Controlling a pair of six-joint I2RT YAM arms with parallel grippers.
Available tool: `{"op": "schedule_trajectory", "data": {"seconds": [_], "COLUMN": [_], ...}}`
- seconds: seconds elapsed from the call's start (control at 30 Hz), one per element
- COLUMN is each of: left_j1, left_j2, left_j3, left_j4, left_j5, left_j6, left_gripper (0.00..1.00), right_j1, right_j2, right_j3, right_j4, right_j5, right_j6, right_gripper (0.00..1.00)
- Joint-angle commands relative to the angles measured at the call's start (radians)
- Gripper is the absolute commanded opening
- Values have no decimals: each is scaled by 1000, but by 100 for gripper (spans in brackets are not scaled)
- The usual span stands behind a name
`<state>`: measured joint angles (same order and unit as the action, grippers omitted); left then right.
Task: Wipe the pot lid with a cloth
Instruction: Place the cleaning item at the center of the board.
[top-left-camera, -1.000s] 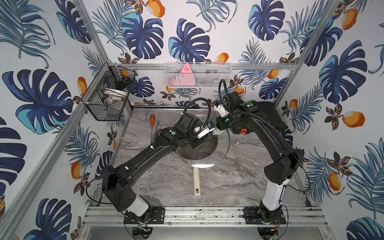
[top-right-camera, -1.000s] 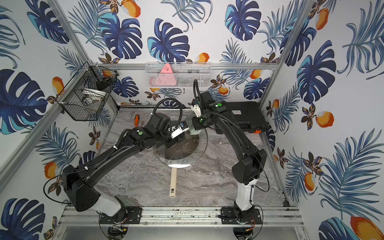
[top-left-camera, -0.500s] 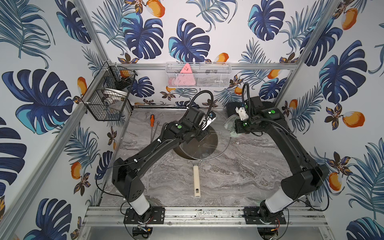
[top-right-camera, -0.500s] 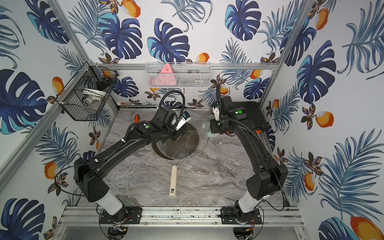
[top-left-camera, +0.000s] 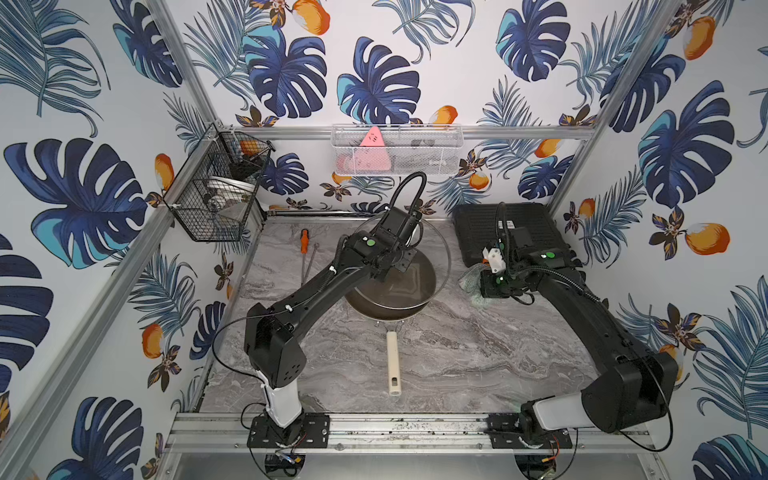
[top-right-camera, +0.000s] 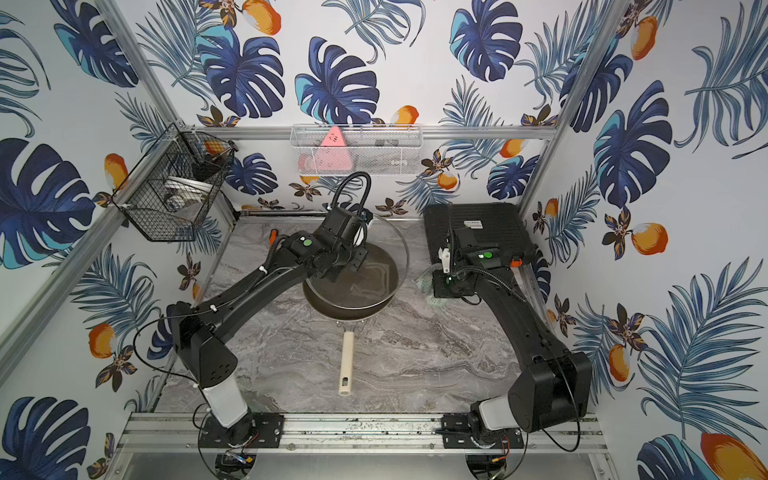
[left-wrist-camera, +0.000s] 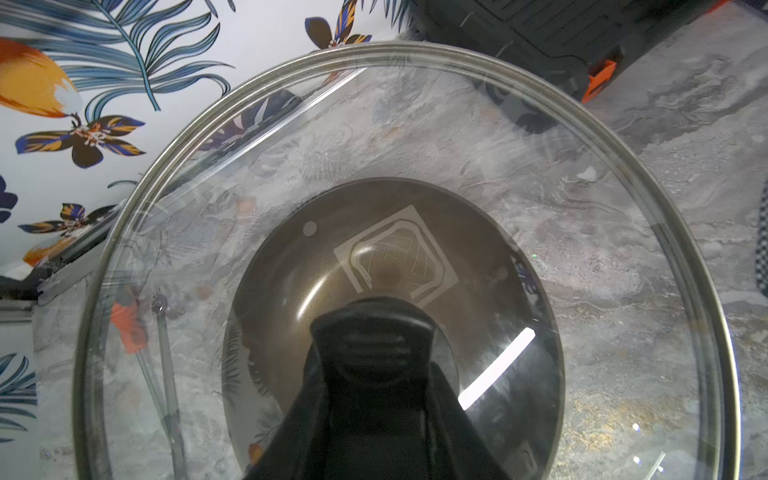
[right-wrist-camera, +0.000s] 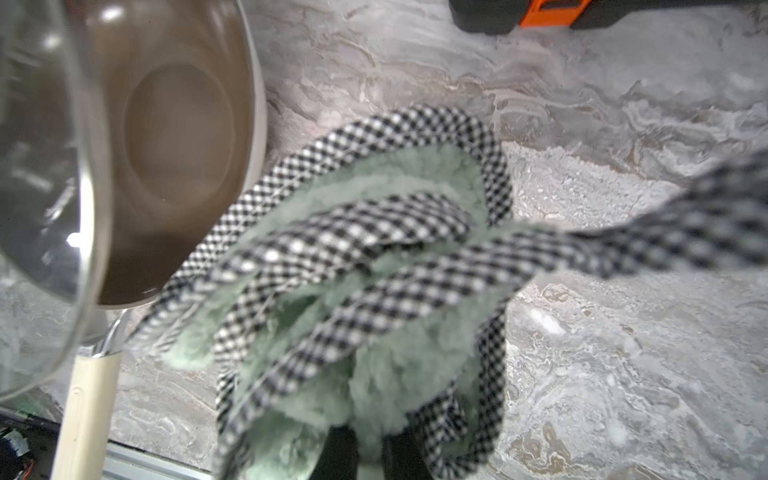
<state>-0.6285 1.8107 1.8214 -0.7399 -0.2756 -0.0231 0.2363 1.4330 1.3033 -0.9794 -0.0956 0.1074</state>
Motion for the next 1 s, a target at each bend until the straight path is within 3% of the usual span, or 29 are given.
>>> {"op": "schedule_trajectory", "data": {"seconds": [0.0, 0.6, 0.97], "left_j1": [1, 15, 25], "left_j2": [23, 106, 89], "left_j3": [32, 6, -60], "left_j4": [23, 11, 70], "left_j5": [-60, -121, -120], "left_j6": [-92, -265, -279], "left_gripper": [0, 0, 0], "right_j1": [-24, -56, -56], "right_j2": [4, 76, 152], "right_j3": [-63, -209, -240], "right_j4": [69, 183, 213], "right_j5": [-43, -8, 16], "right_j6": [-16, 34, 54], "right_gripper": [0, 0, 2]}}
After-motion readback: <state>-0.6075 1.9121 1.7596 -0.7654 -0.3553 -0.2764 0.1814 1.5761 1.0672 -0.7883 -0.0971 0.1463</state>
